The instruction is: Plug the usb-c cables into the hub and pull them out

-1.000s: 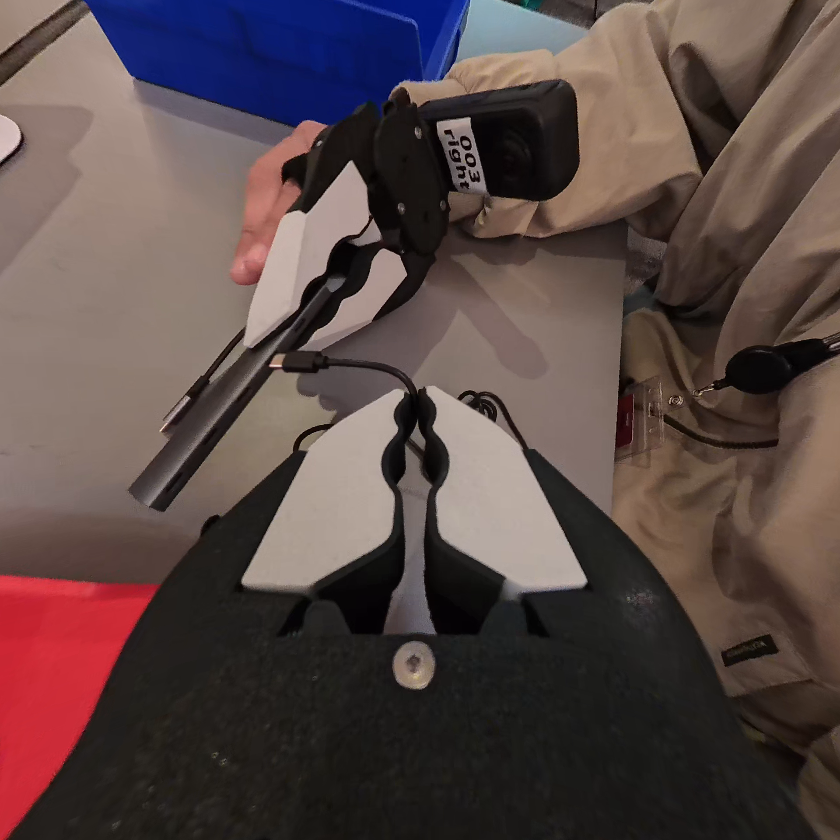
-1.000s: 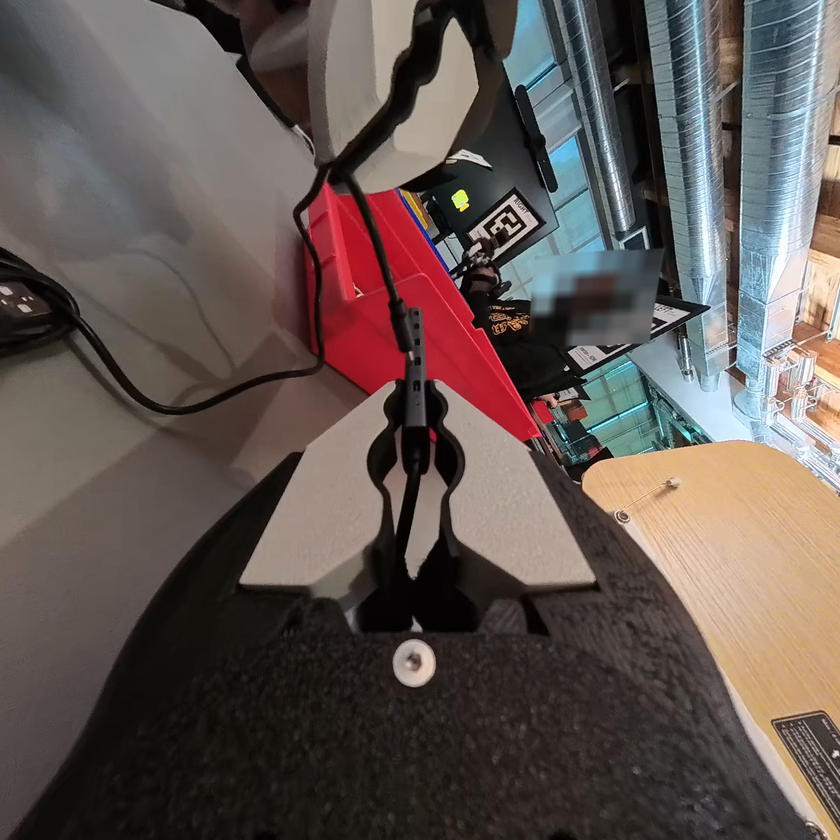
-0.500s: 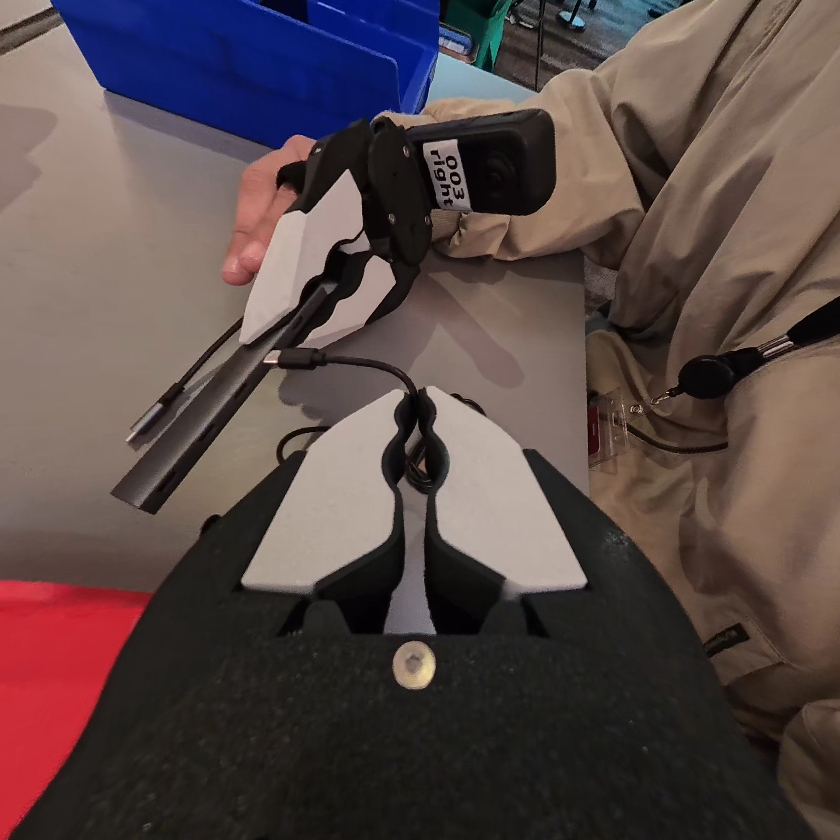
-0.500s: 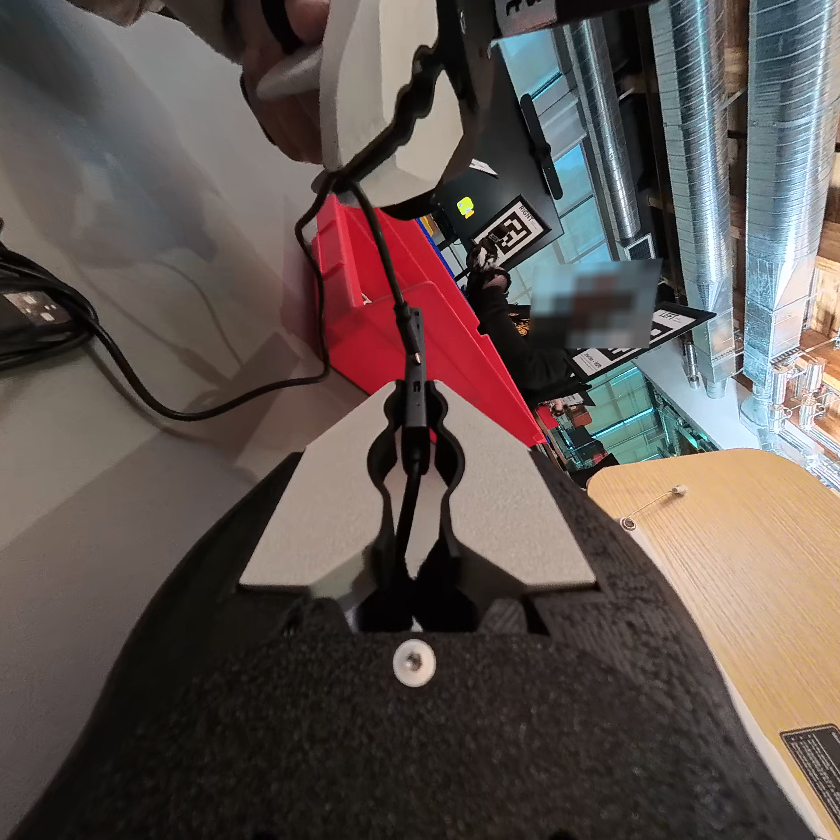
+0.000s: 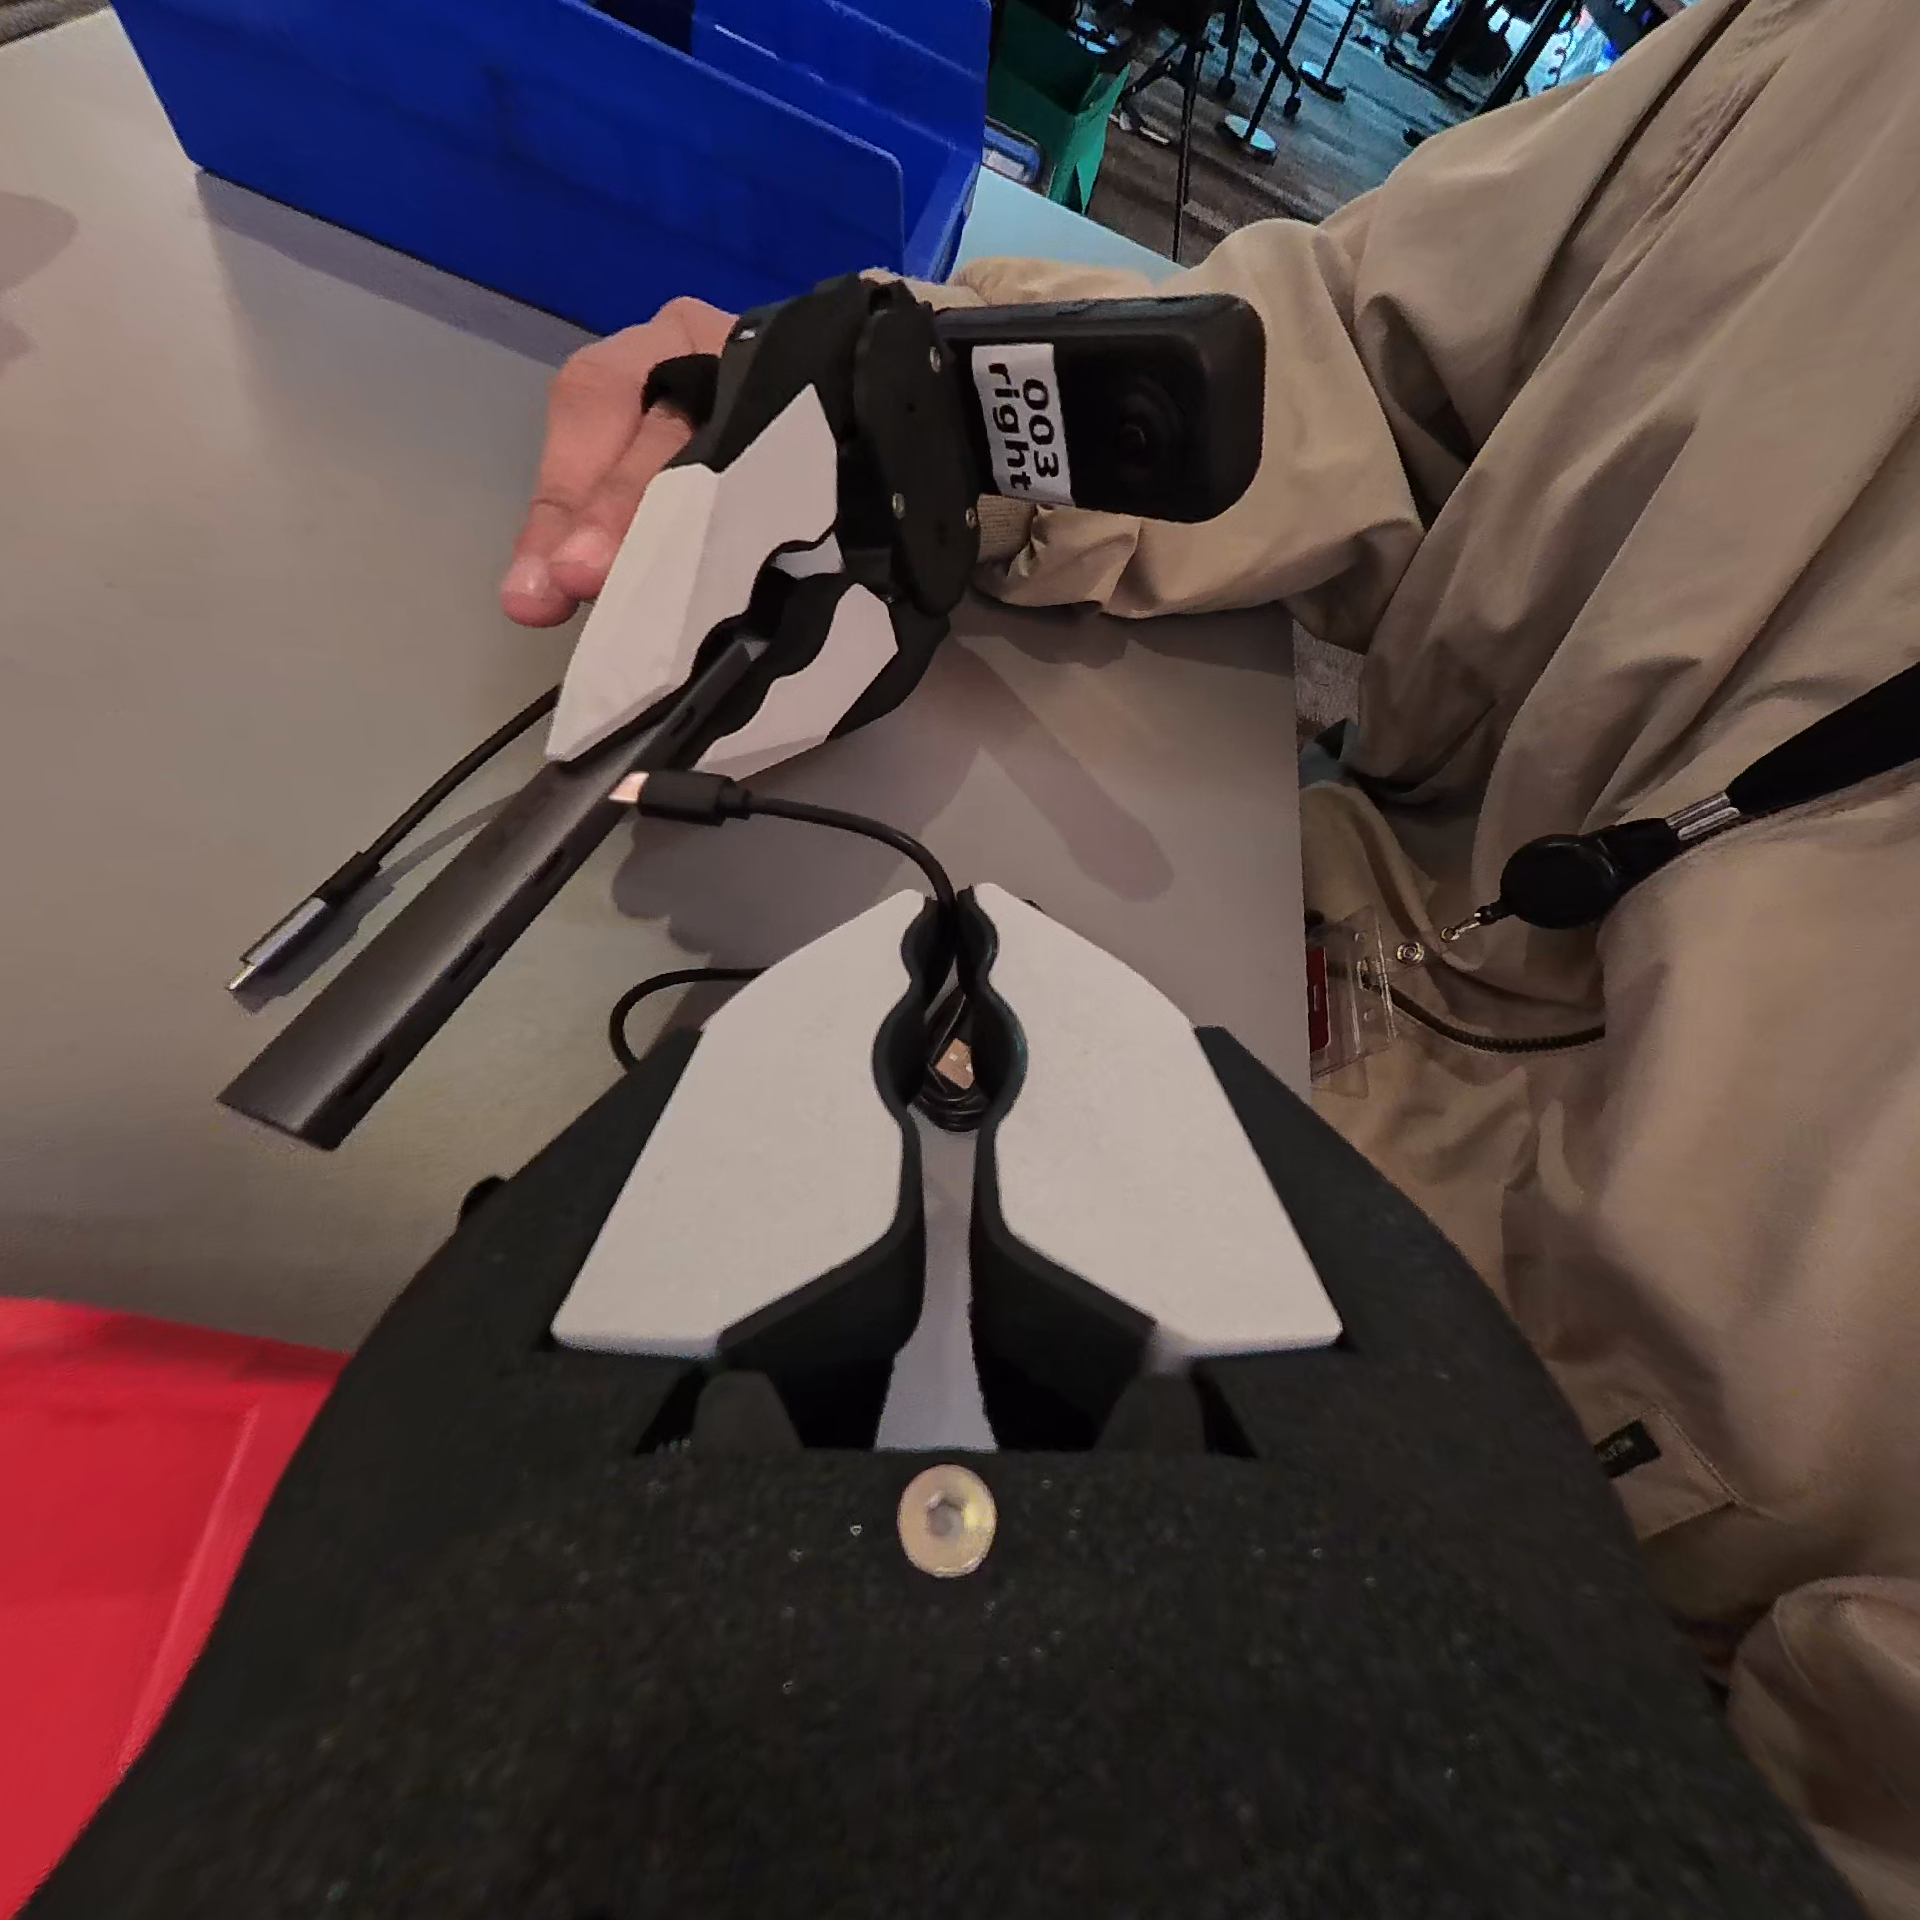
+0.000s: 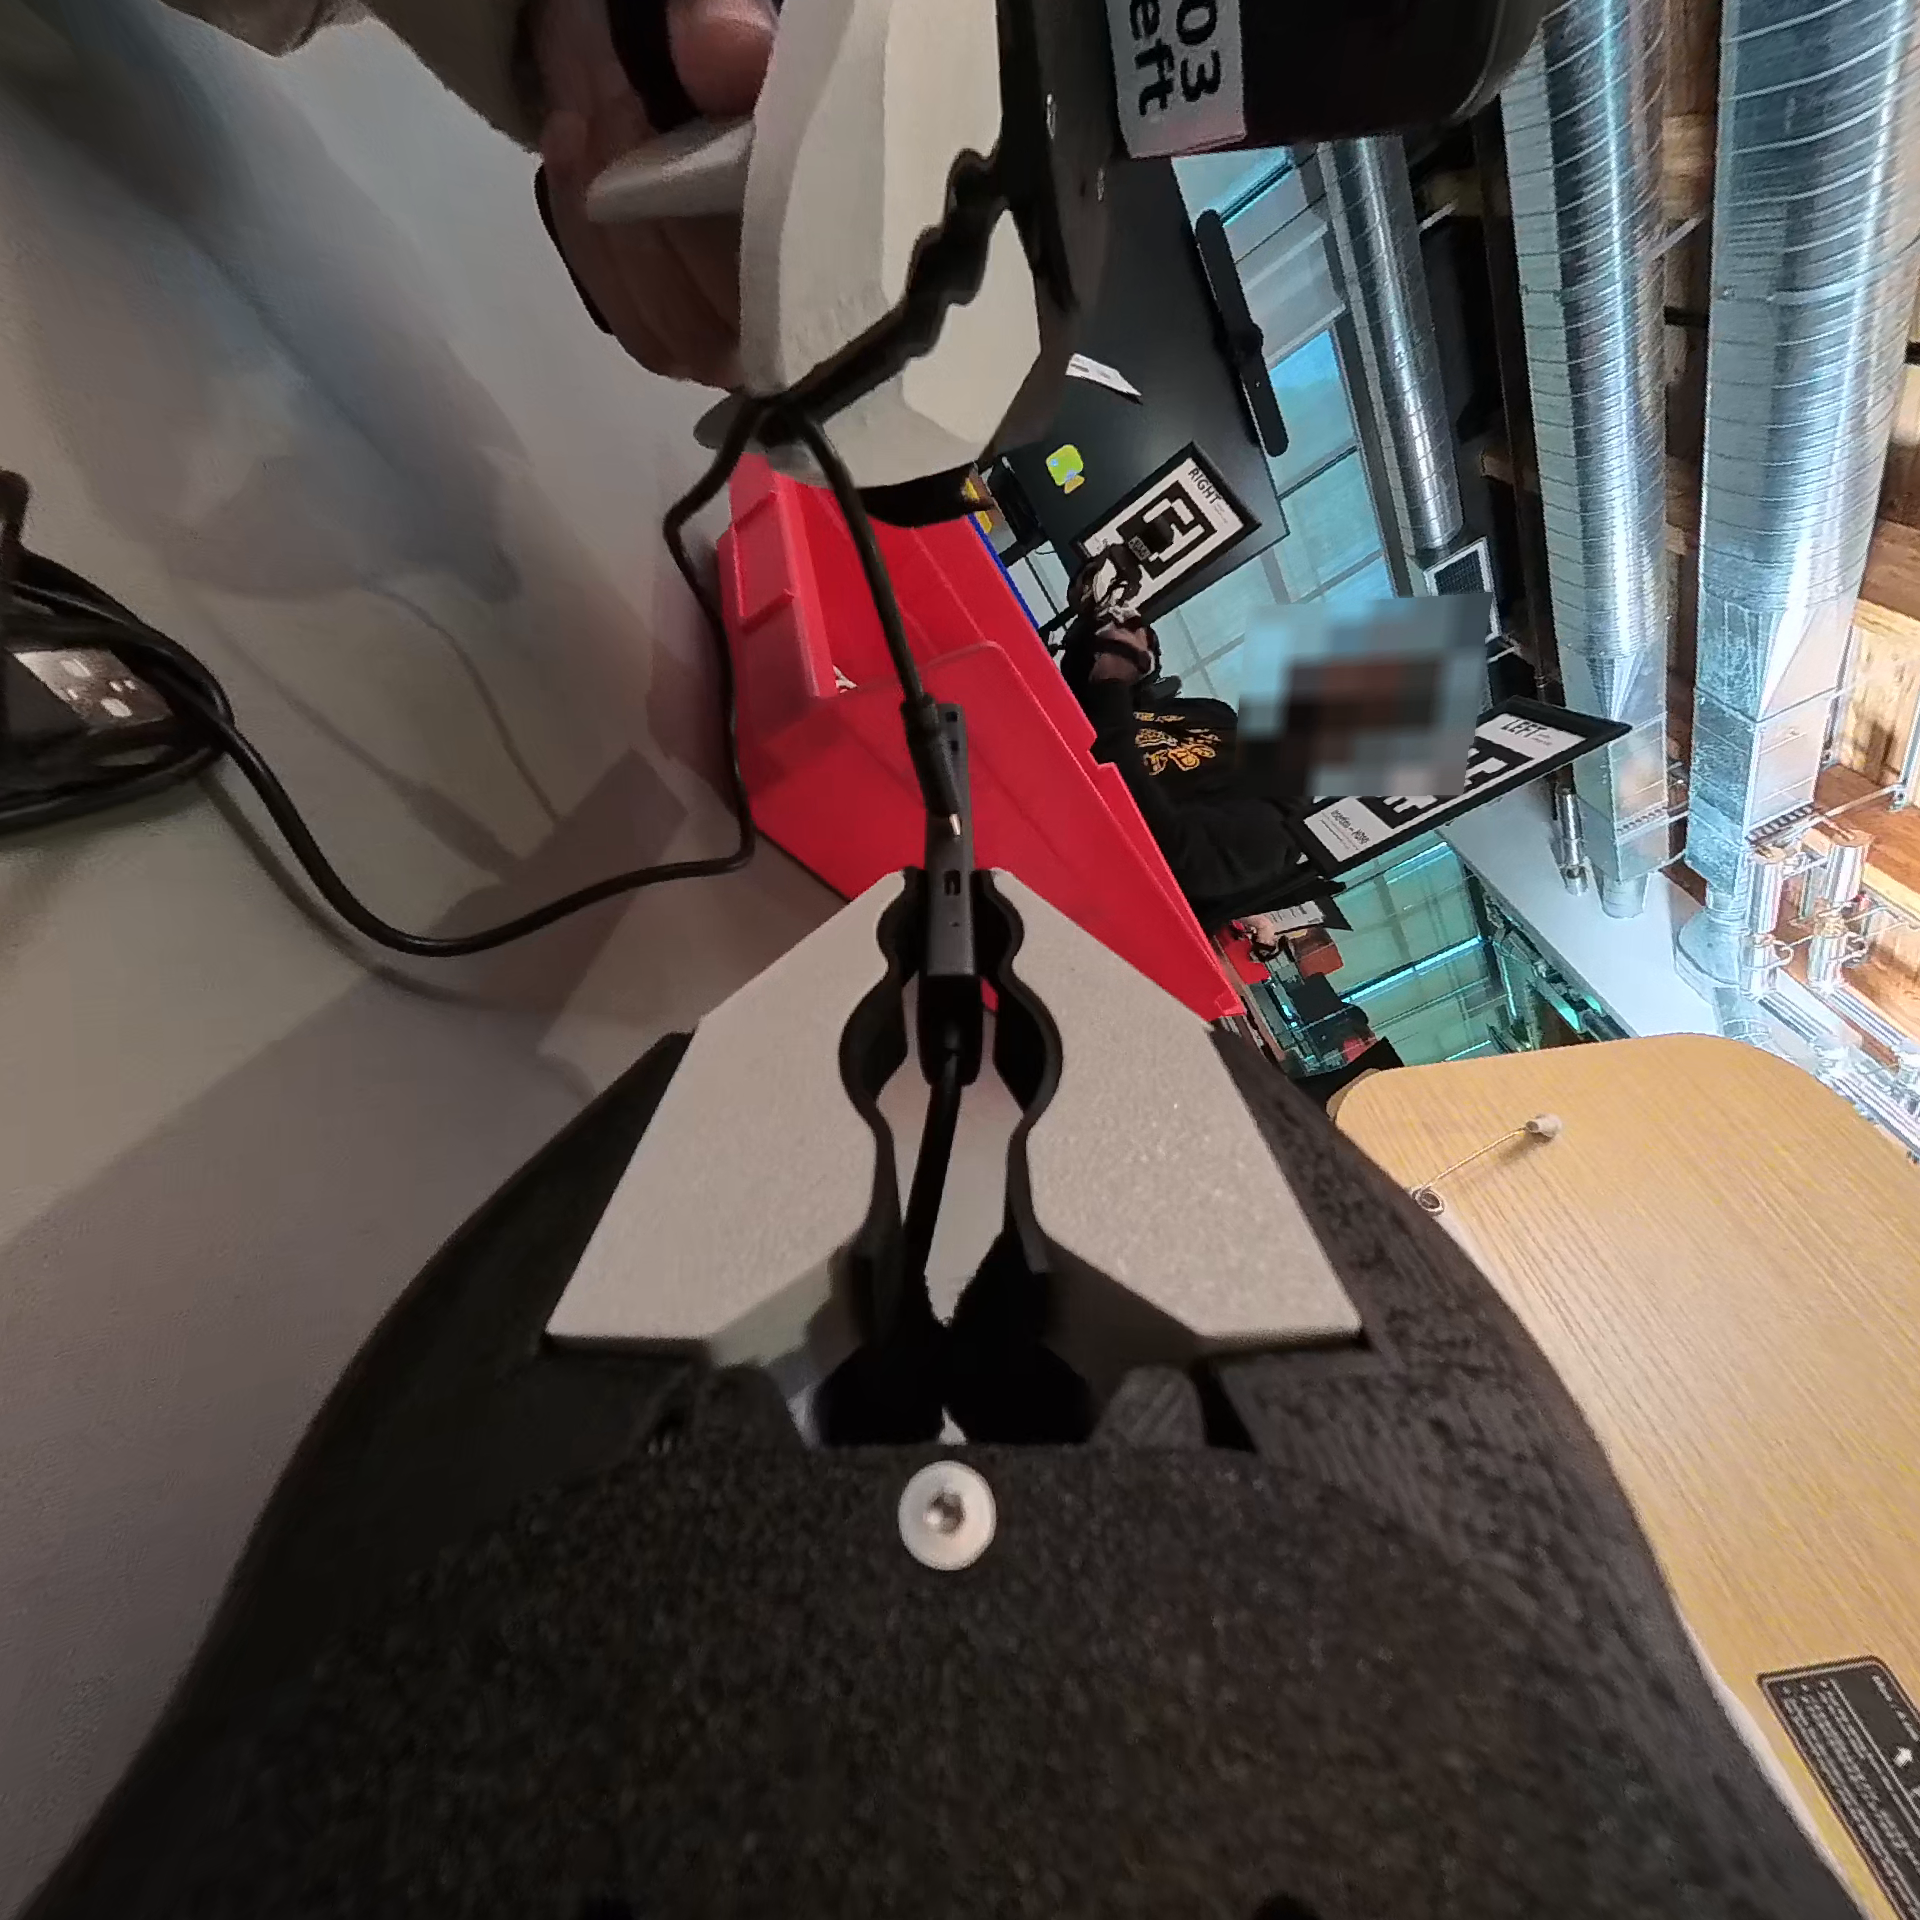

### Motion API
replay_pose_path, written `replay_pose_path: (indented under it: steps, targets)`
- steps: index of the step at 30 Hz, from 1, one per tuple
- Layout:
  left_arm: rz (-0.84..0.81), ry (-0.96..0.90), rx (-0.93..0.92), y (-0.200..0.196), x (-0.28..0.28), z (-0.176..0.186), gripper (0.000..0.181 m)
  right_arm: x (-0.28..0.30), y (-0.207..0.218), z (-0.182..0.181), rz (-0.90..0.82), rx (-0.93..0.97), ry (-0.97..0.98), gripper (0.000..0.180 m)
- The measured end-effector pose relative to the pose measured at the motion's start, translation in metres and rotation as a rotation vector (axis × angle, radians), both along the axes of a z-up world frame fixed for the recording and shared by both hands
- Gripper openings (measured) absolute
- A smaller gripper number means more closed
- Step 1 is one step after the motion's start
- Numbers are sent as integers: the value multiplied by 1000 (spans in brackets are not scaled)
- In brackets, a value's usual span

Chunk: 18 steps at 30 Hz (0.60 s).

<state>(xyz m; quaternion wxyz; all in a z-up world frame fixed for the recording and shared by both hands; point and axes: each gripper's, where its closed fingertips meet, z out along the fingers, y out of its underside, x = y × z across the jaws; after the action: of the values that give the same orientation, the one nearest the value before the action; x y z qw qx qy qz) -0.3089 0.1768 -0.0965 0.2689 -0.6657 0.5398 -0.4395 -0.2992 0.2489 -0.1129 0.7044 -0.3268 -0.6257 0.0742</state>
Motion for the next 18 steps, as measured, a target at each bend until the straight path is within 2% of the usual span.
replay_pose_path:
  steps: [6, 9, 11, 14, 18]
  targets:
    - [51, 2, -3, 9, -8, -1, 2, 0, 2, -2, -13, 9, -10, 9]
    - [118, 64, 15, 17, -9, -8, 5, 2, 7, -3, -42, 5, -17, 9]
    - [213, 125, 47, 28, -10, -13, 12, 3, 14, -4, -85, 12, -25, 9]
    - [439, 199, 100, 50, -13, -18, 21, 6, 28, -9, -184, 44, -69, 9]
    - [546, 223, 138, 56, -3, -27, 24, 4, 28, -8, -230, 116, -94, 9]
